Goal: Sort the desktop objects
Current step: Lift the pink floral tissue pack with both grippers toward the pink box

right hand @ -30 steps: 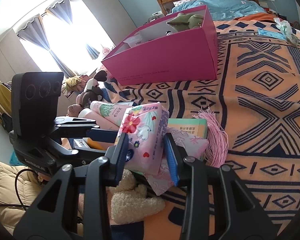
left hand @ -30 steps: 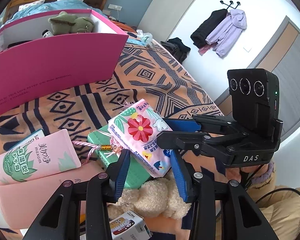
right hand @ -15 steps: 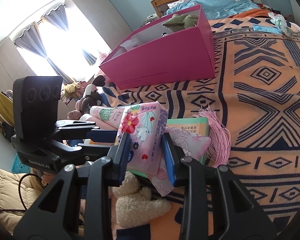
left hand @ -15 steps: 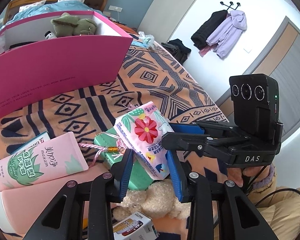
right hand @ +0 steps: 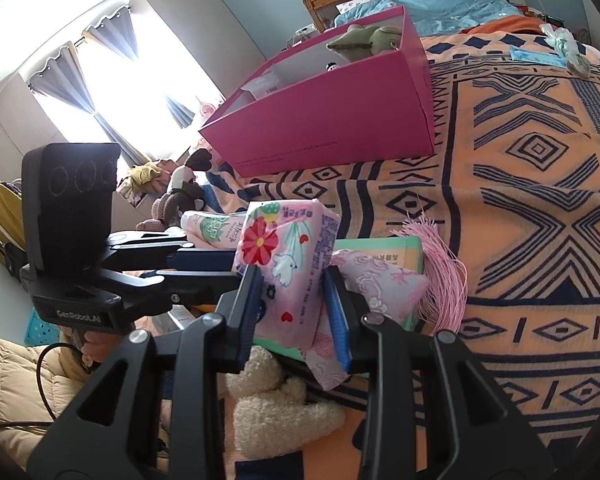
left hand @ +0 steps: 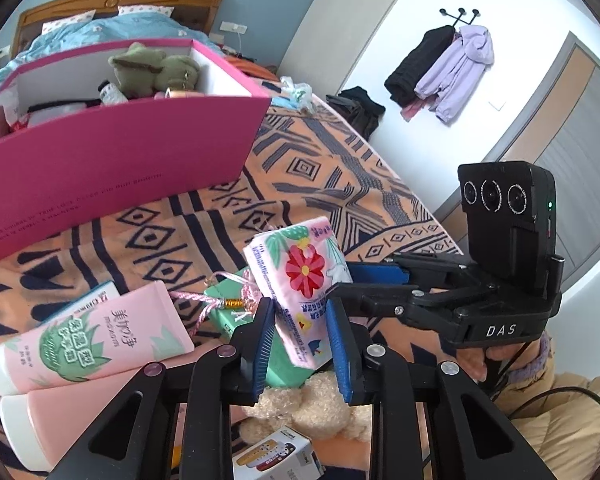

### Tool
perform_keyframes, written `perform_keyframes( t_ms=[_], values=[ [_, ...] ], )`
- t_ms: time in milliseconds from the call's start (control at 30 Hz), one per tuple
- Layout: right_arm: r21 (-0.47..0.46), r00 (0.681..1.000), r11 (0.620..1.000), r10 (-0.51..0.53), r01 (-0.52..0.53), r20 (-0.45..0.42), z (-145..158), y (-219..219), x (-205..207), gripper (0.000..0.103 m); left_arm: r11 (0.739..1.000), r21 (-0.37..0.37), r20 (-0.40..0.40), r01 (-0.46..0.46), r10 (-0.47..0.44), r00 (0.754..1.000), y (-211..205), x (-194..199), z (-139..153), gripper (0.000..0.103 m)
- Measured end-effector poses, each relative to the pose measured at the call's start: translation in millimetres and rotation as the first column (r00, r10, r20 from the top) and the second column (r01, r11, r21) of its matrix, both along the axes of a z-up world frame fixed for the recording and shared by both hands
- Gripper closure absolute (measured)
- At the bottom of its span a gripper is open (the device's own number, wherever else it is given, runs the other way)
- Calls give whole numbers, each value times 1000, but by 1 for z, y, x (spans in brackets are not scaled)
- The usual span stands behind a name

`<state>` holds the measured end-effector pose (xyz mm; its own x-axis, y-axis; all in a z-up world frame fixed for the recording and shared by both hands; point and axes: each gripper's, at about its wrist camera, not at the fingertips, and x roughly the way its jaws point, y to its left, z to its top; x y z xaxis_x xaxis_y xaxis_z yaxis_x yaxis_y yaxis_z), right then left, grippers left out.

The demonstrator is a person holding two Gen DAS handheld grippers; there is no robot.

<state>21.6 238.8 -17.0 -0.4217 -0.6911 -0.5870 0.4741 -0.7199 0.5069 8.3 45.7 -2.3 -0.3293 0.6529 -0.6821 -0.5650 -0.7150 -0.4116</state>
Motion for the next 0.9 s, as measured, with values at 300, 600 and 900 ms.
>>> perform_keyframes(
  t_ms=[300, 600, 900],
  values=[
    [-6, 999, 1000, -4, 4, -52, 14, -6, 0, 68, 1000, -3, -44, -19, 19, 999, -4, 0, 16, 80],
    [0, 995, 1000, 5, -5, -103, 28, -12, -5, 68, 999, -18, -82, -51, 49, 995, -10, -5, 29, 85],
    [10, 990, 1000, 15, -14, -142, 42, -22, -15, 68, 996, -35, -136, -82, 77, 988, -16, -11, 46, 85]
  ],
)
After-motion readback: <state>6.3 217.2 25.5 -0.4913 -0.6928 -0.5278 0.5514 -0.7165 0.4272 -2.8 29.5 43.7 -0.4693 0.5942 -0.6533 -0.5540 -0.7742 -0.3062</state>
